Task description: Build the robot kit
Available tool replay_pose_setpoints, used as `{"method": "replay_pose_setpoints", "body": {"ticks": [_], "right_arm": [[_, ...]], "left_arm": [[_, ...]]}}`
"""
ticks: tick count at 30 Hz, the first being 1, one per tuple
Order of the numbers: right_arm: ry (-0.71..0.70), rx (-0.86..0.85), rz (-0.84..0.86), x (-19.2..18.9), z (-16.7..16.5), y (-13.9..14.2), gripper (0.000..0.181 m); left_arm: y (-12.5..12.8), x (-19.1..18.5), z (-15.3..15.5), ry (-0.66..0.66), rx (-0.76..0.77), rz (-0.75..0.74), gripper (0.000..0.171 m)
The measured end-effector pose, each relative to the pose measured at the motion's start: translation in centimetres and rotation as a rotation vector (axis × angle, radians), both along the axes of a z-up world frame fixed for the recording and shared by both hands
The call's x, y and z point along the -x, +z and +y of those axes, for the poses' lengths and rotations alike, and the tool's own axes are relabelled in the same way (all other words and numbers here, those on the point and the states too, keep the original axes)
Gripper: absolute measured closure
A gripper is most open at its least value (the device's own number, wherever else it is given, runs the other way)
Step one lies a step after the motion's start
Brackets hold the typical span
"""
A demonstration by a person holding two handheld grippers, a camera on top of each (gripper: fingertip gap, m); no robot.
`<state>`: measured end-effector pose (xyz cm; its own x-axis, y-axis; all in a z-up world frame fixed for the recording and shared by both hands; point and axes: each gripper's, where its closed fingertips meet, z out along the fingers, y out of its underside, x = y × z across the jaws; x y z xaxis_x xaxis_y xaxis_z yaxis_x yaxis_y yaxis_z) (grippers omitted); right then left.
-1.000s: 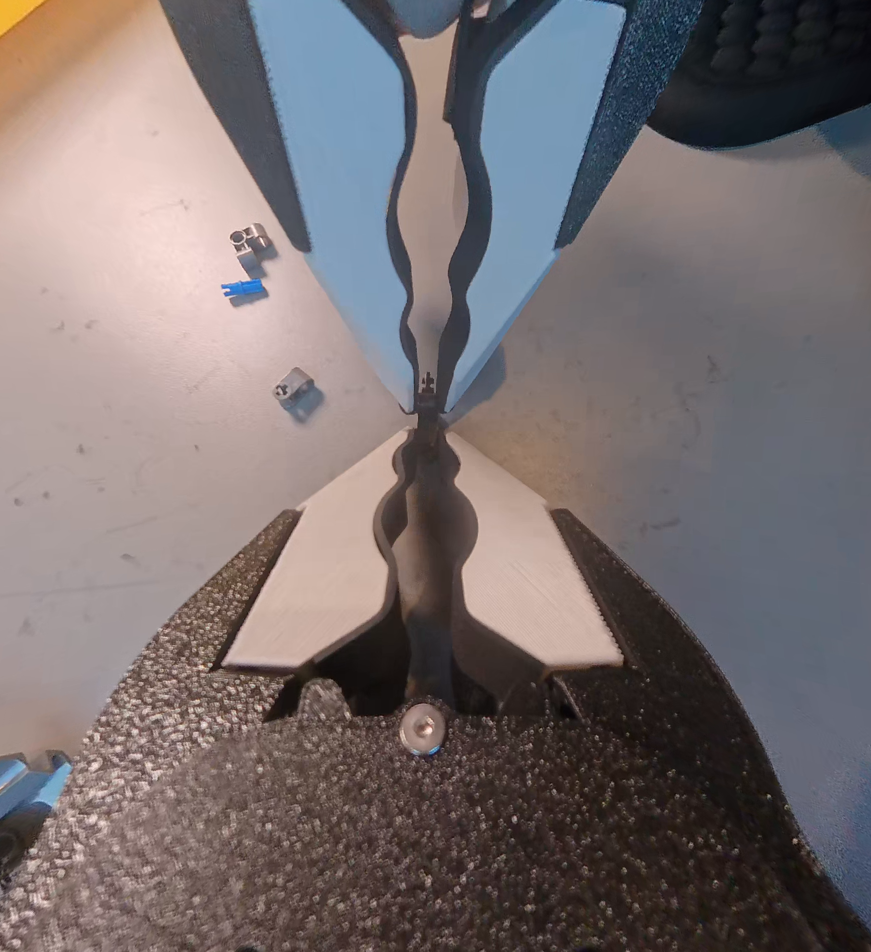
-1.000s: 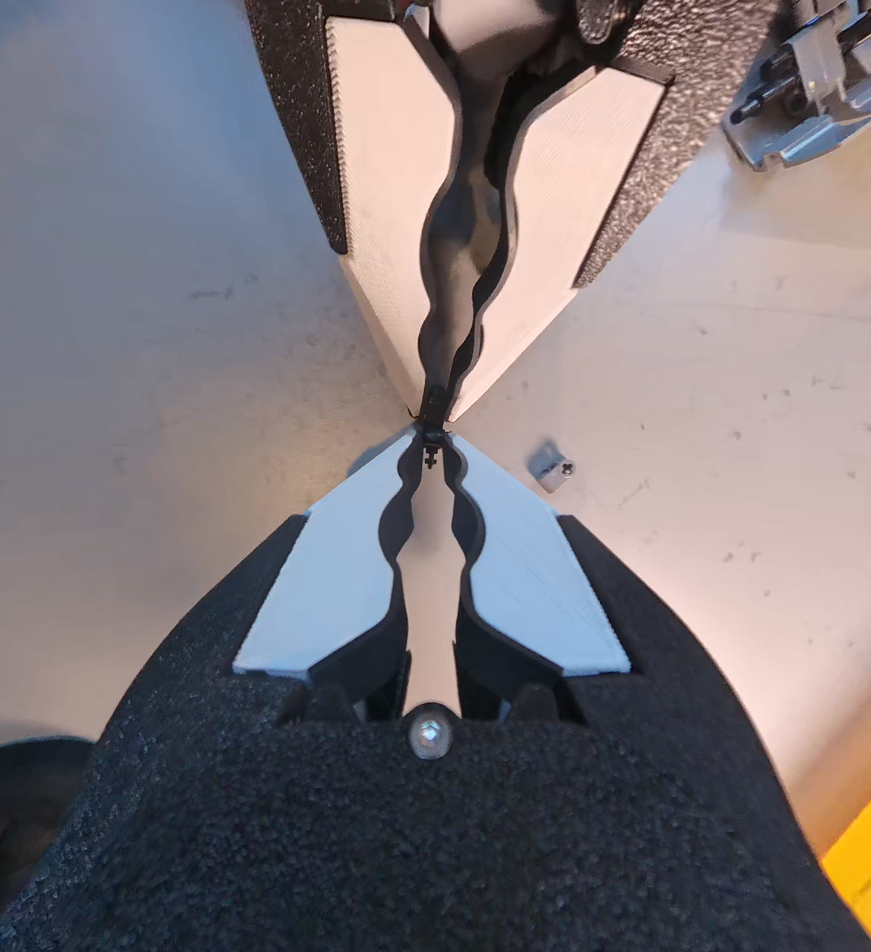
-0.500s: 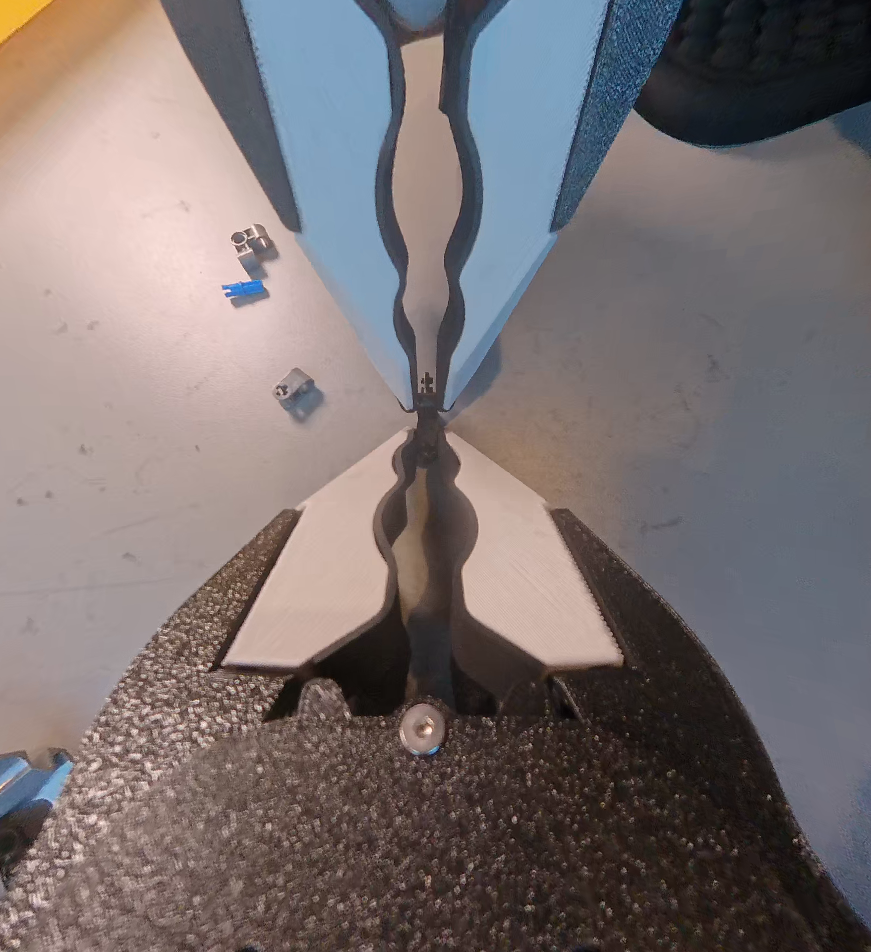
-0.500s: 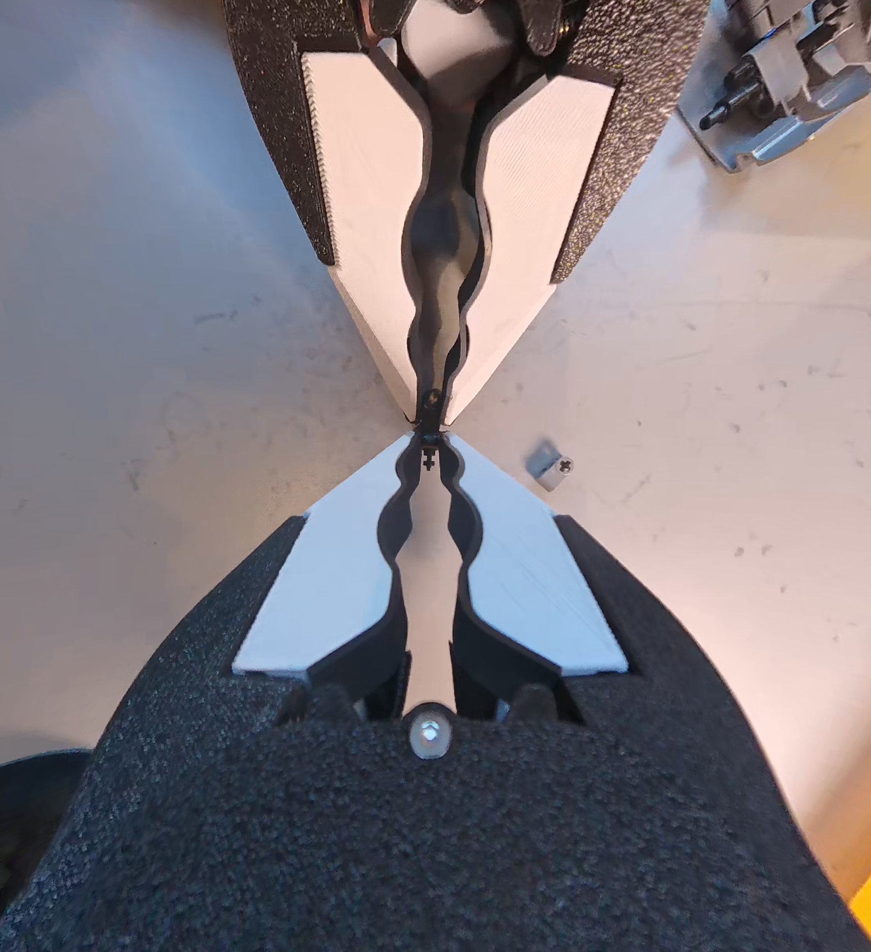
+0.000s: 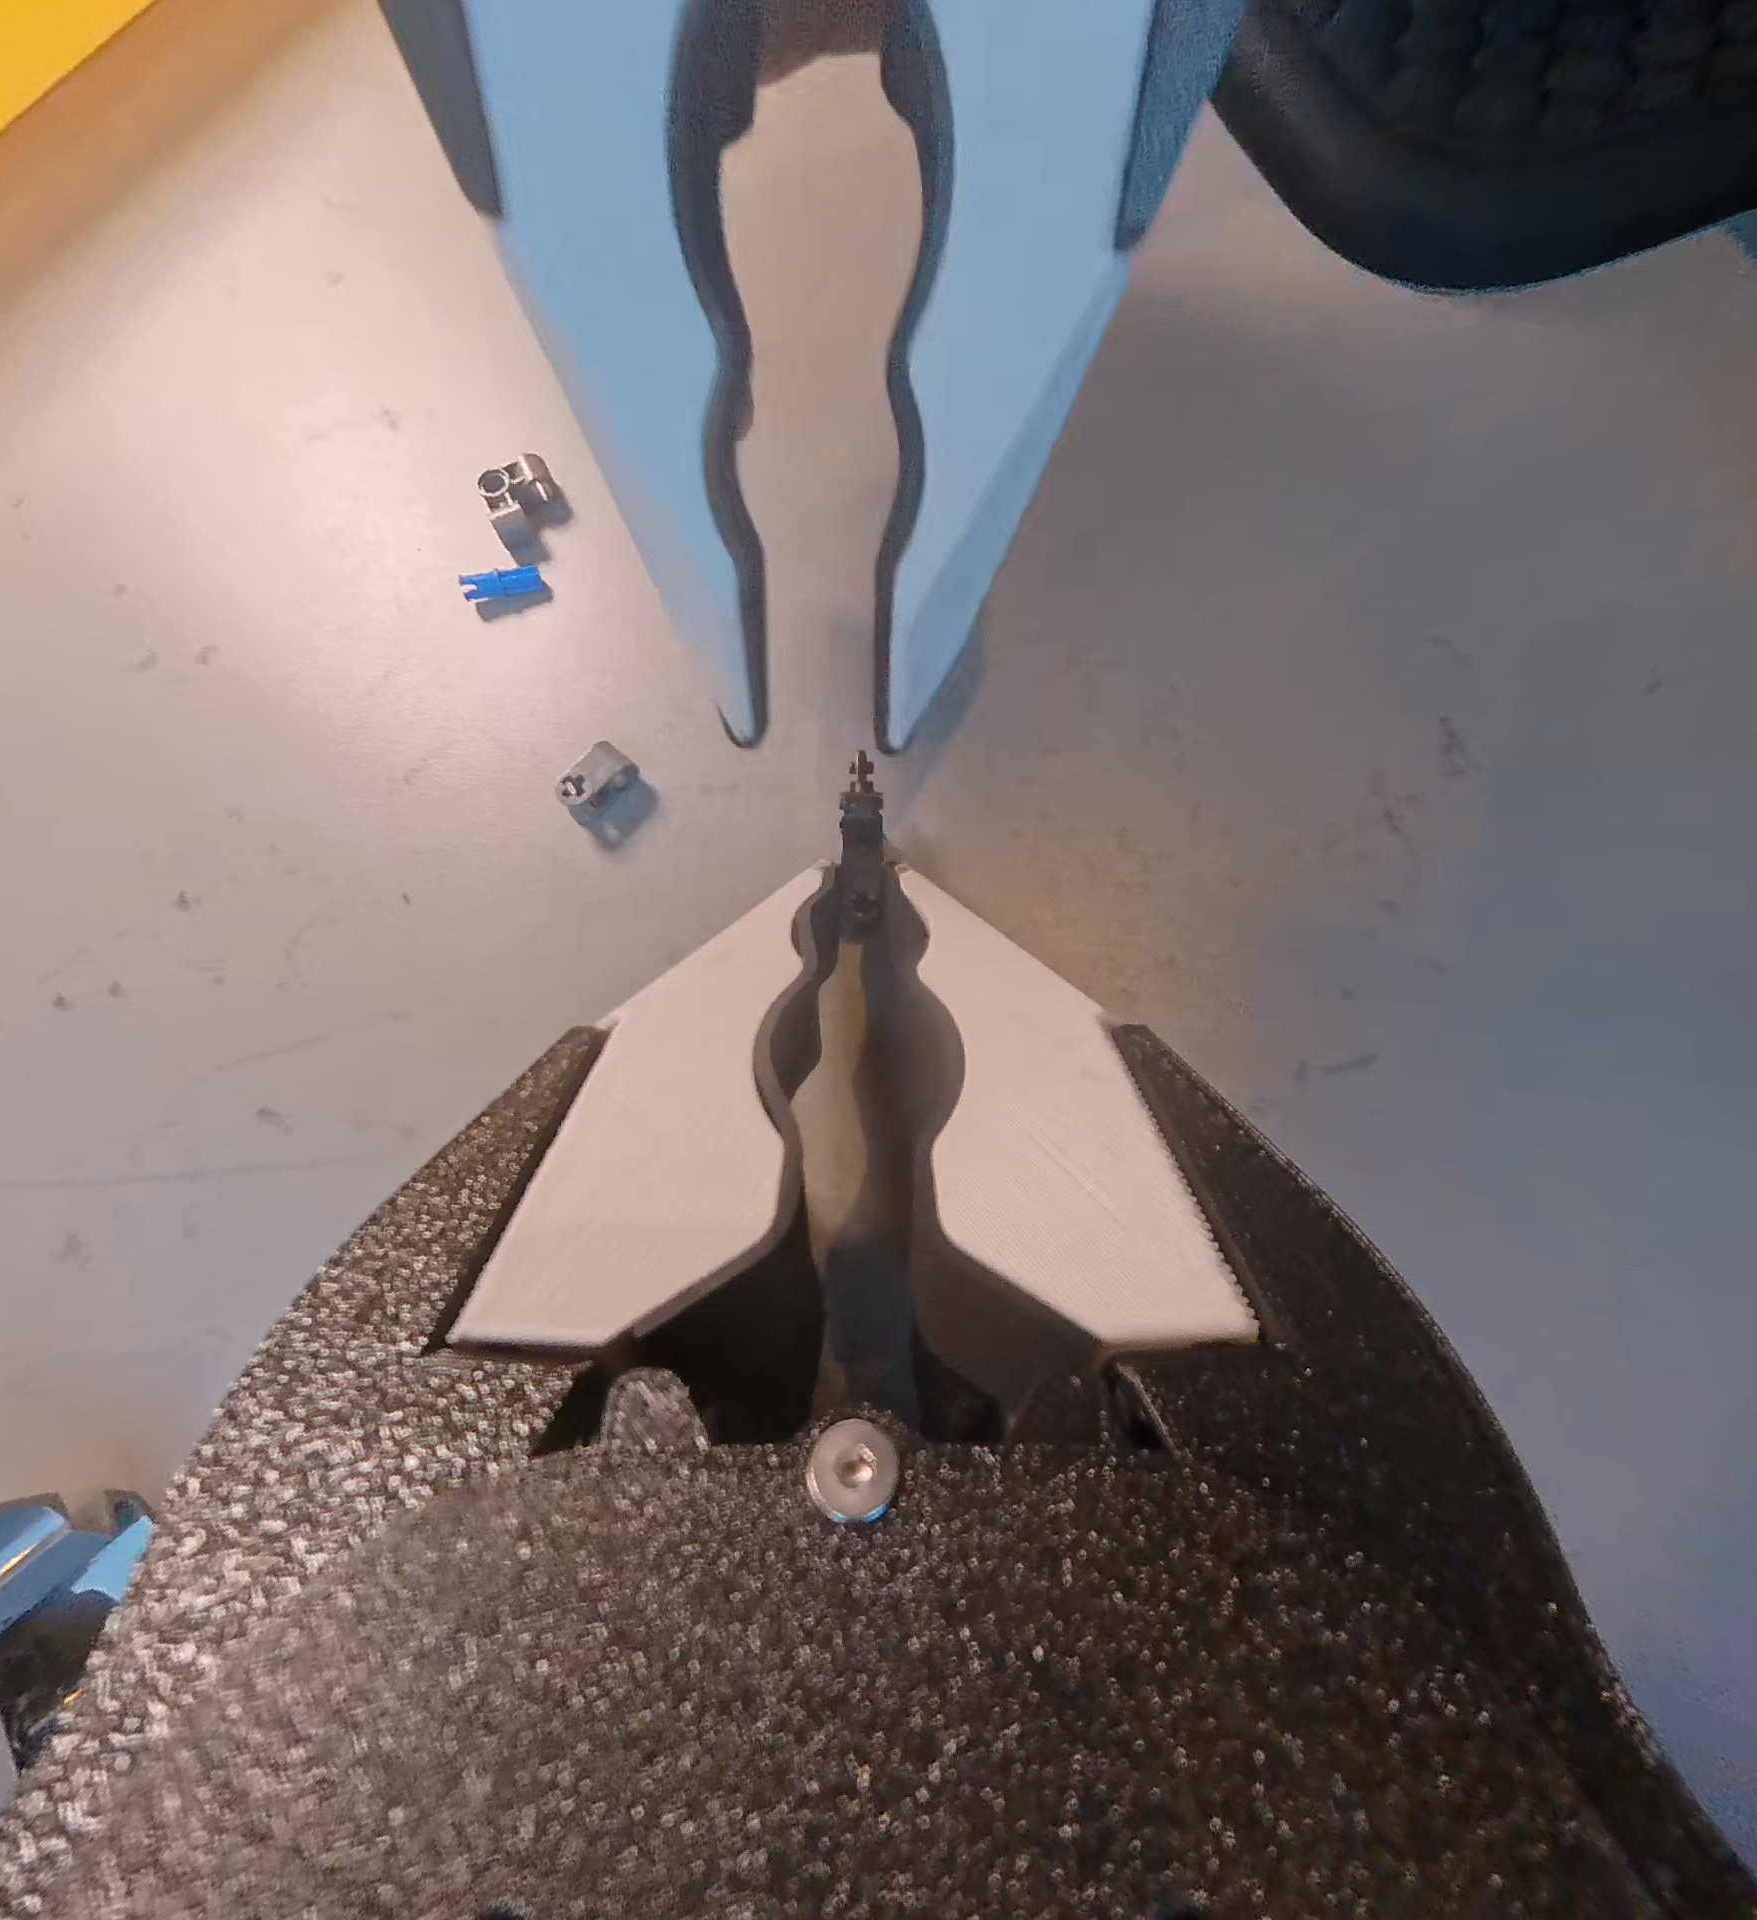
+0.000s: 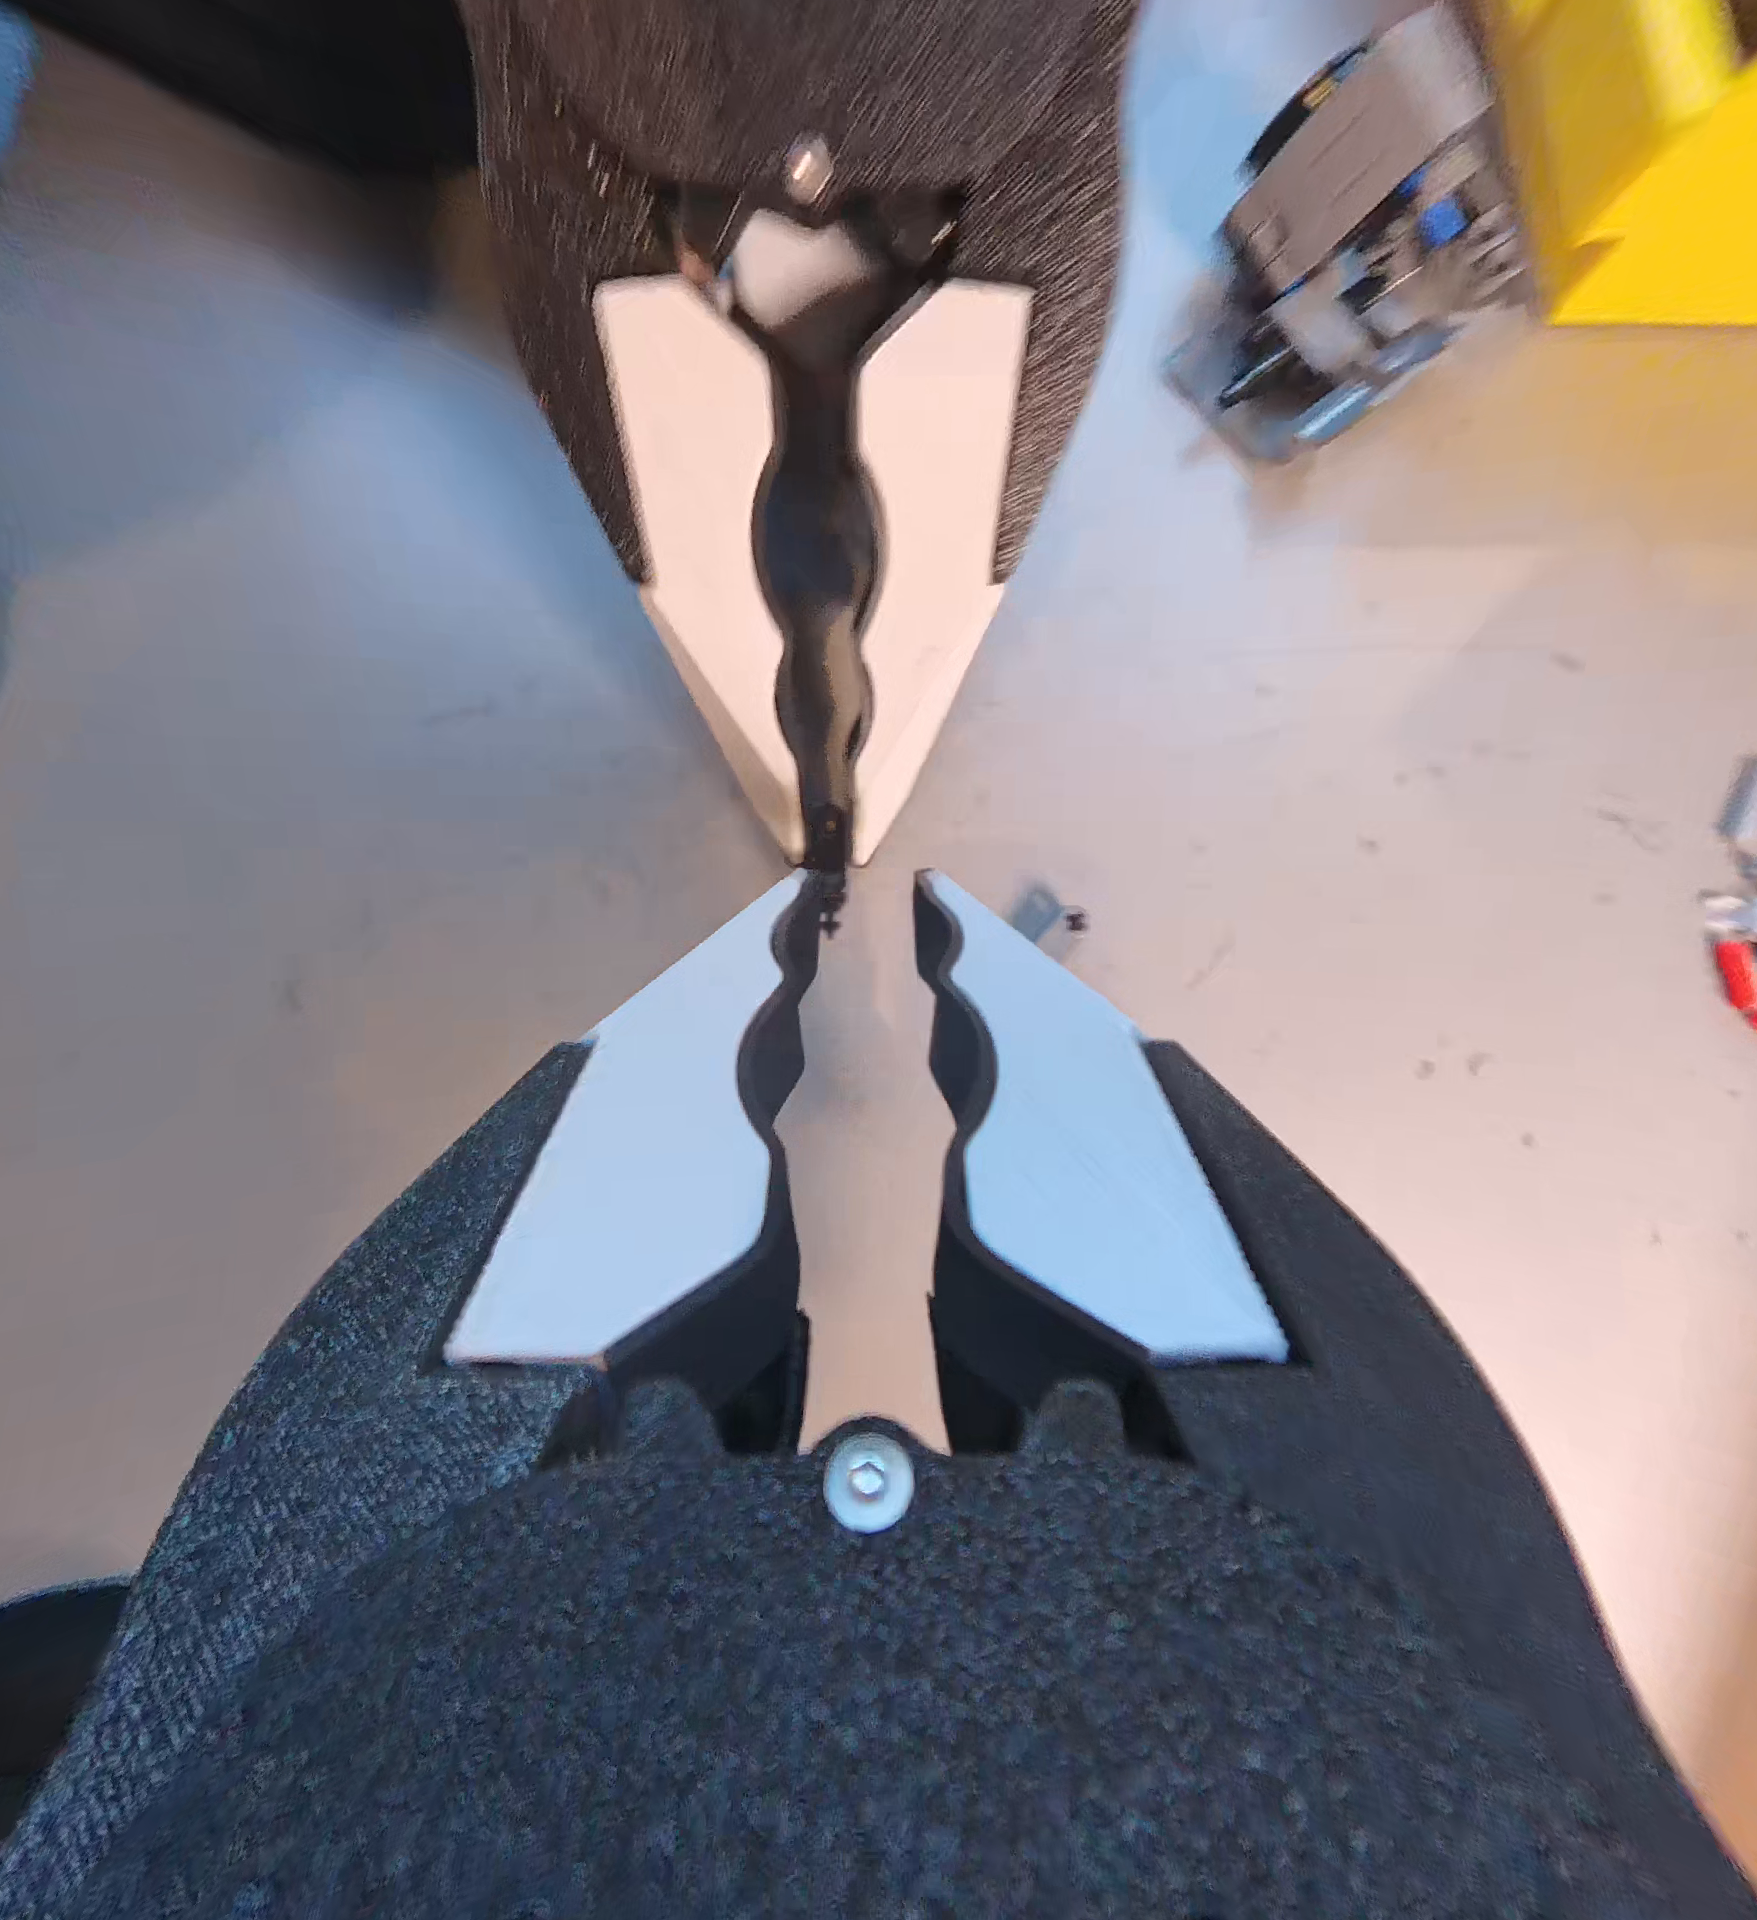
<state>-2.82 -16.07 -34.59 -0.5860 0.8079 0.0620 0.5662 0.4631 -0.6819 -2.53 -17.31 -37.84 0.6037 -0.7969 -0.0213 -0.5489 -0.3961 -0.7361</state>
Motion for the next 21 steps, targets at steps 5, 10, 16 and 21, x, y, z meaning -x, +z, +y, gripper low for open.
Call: {"method": "replay_pose_setpoints", "body": {"ticks": [5, 10, 16, 21], "right_arm": [[-0.135, 0.026, 0.128, 0.2, 4.1, 1.8, 0.162], [-0.182, 0.017, 0.105, 0.1, 5.5, 0.3, 0.162], [-0.176, 0.005, 0.072, 0.2, 5.1, -0.9, 0.162], [-0.178, -0.056, 0.018, 0.1, 5.3, -1.6, 0.163]], "left_arm": [[0.0, 0.0, 0.0, 0.001, 0.0, 0.0, 0.165], [0.1, -0.1, -0.2, -0.007, 0.013, -0.014, 0.161], [1.1, 1.0, 0.1, 0.033, 0.035, -0.092, 0.15], [1.5, 3.1, 1.0, 0.107, 0.006, -0.085, 0.15]]}}
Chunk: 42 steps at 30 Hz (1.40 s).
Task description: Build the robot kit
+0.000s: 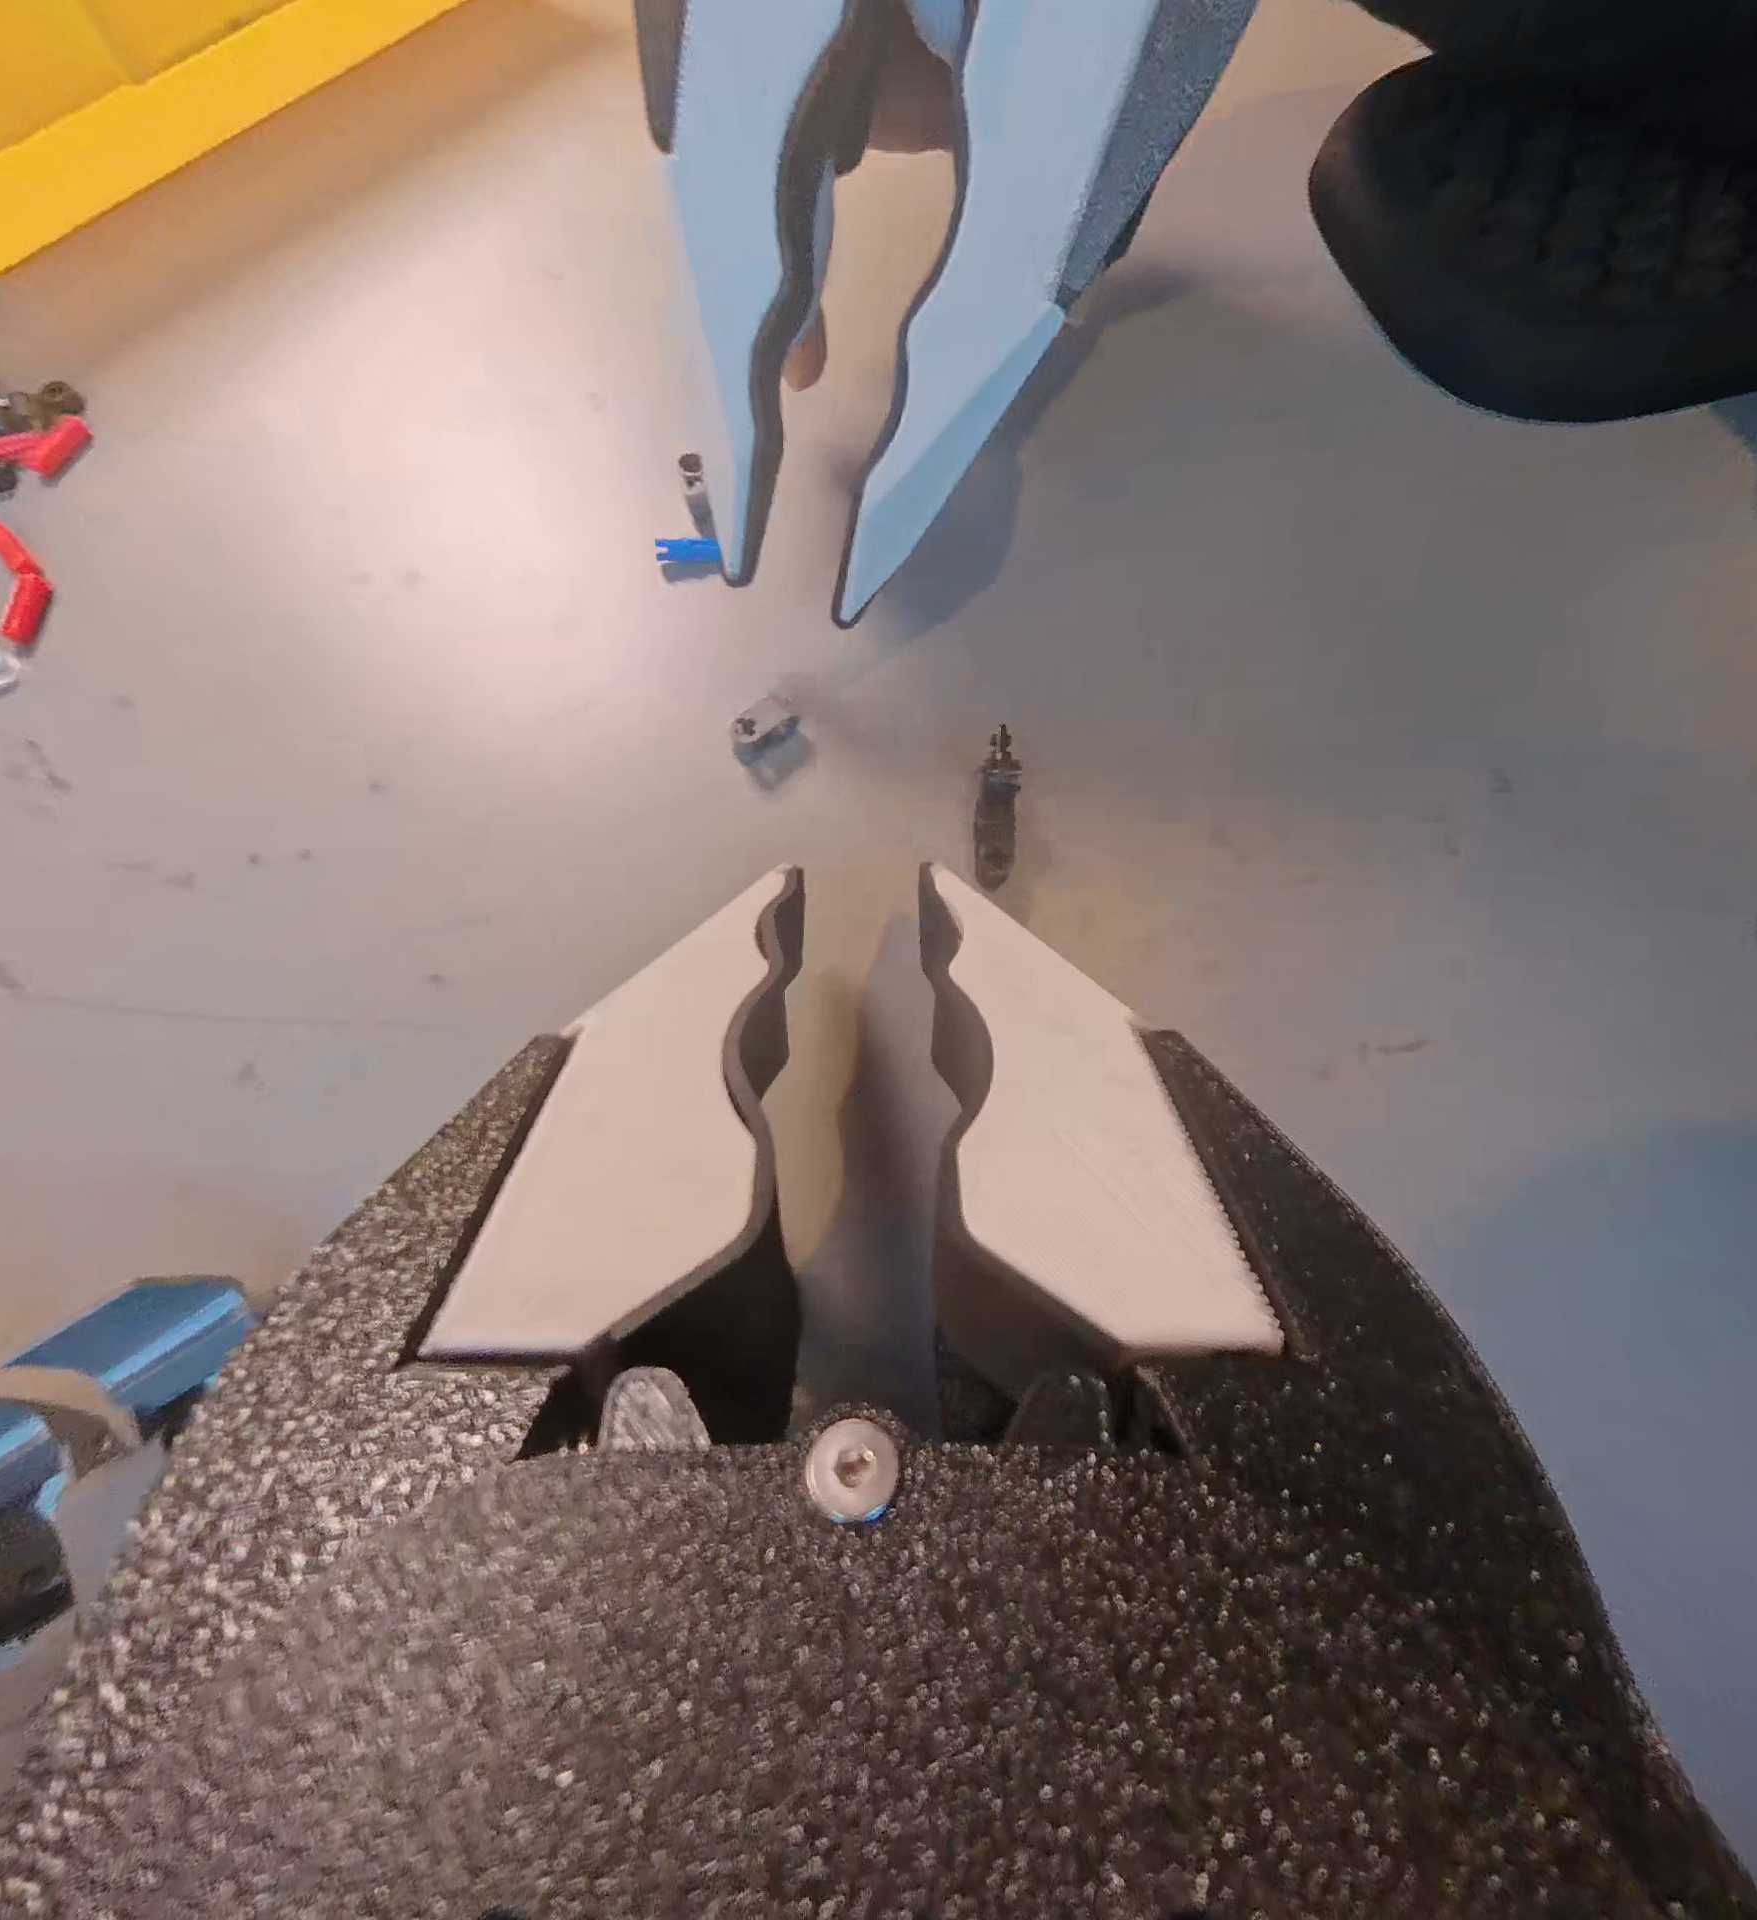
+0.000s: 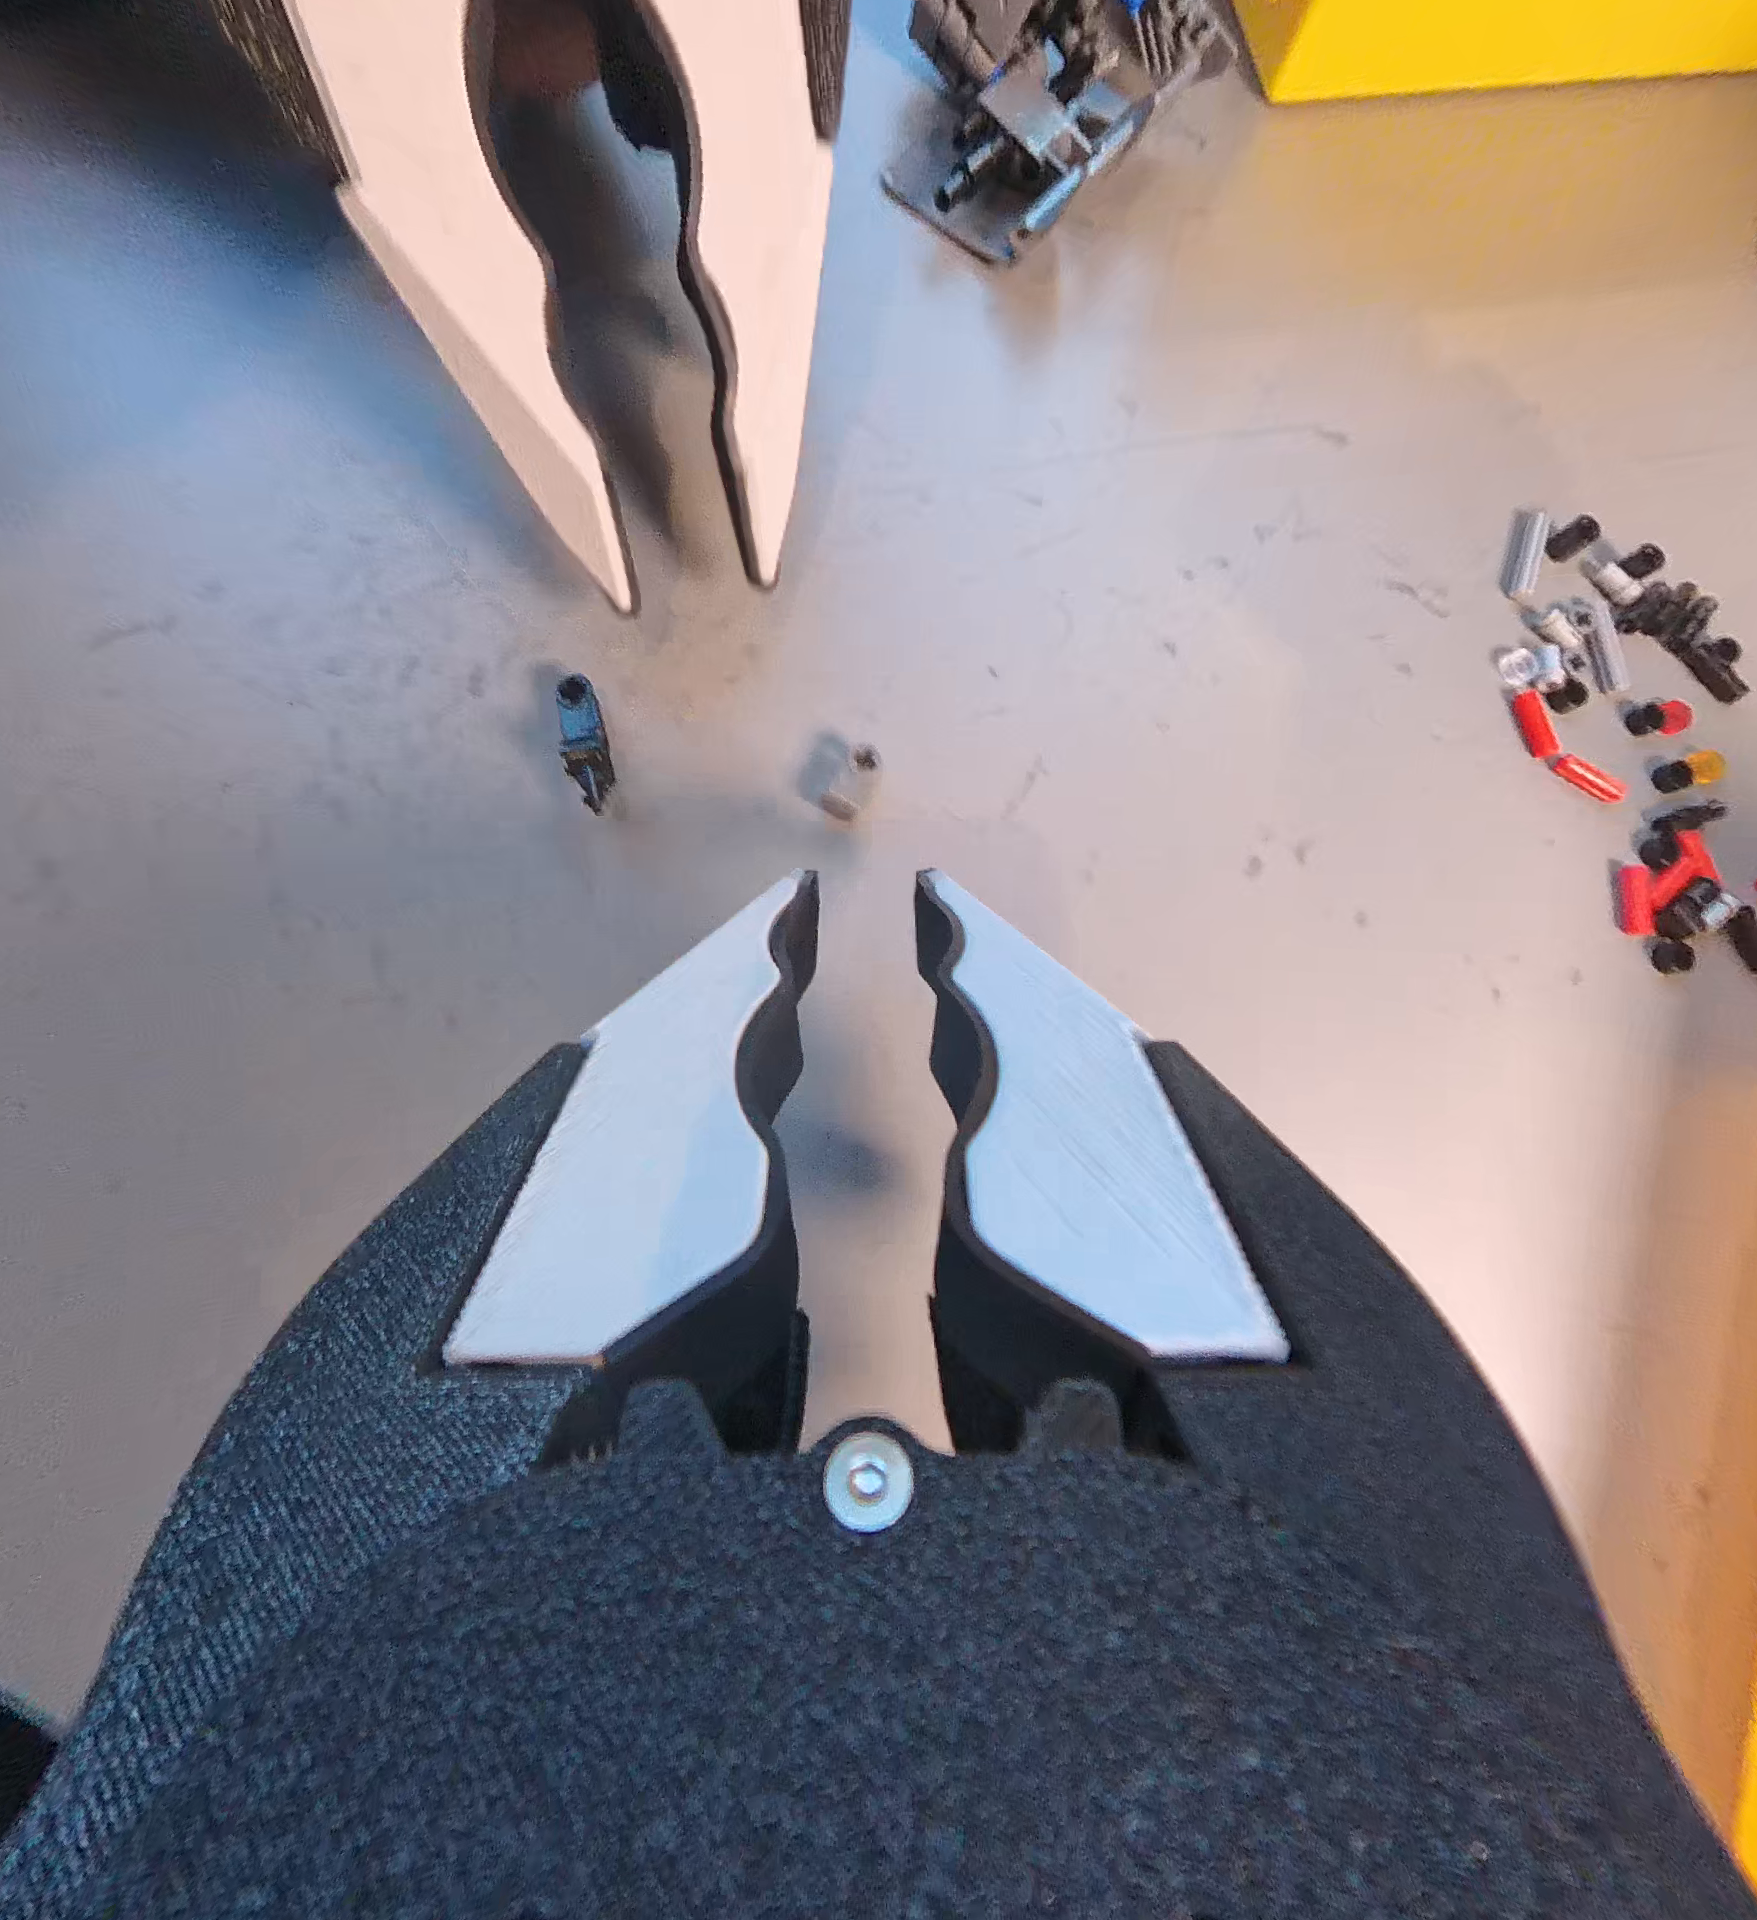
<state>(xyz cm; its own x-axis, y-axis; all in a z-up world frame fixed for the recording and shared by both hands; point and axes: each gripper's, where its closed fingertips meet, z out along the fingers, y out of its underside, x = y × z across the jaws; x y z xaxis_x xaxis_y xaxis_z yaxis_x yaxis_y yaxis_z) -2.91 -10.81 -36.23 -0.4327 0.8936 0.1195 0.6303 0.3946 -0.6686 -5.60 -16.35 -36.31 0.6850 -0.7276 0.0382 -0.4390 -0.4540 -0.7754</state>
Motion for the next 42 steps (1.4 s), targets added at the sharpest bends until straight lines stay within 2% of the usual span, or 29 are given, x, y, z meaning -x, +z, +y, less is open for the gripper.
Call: {"method": "replay_pose_setpoints", "body": {"ticks": [7, 13, 16, 19, 21, 23, 27, 31, 35, 42], "right_arm": [[-0.11, -0.038, -0.027, -0.7, 3.1, -0.7, 0.163], [-0.161, -0.019, -0.053, -0.1, 3.5, -1.1, 0.165], [-0.16, -0.024, -0.067, 0.1, 3.4, -1.3, 0.176], [-0.157, -0.026, -0.08, 0.1, 3.3, -1.3, 0.177], [-0.128, -0.029, -0.078, 0.0, 2.9, -1.3, 0.177], [-0.041, -0.04, -0.034, 0.1, 1.4, -0.8, 0.177], [0.175, -0.022, 0.059, 0.1, -3.6, 0.9, 0.177], [0.281, -0.013, 0.08, -0.1, -6.4, 1.6, 0.177], [0.314, 0.0, 0.099, -0.2, -7.4, 2.2, 0.177], [0.299, 0.026, 0.154, 0.0, -7.0, 3.2, 0.177]], "left_arm": [[-0.4, 0.4, 0.4, 0.026, -0.002, 0.012, 0.15], [-0.7, 0.1, 0.4, 0.021, -0.001, 0.021, 0.15], [-0.6, 0.1, 0.4, 0.022, -0.002, 0.019, 0.15], [-0.5, 0.1, 0.4, 0.022, -0.01, 0.017, 0.15], [-0.2, 0.0, 0.5, 0.024, -0.022, 0.01, 0.15], [0.3, -0.3, 0.5, 0.019, -0.036, -0.015, 0.15], [1.8, -1.6, 0.0, -0.03, -0.064, -0.1, 0.147], [1.5, -2.8, -1.1, -0.115, -0.064, -0.066, 0.148], [1.5, -3.7, -1.9, -0.172, -0.055, -0.075, 0.167], [2.4, -3.5, -1.6, -0.157, -0.081, -0.104, 0.17]]}}
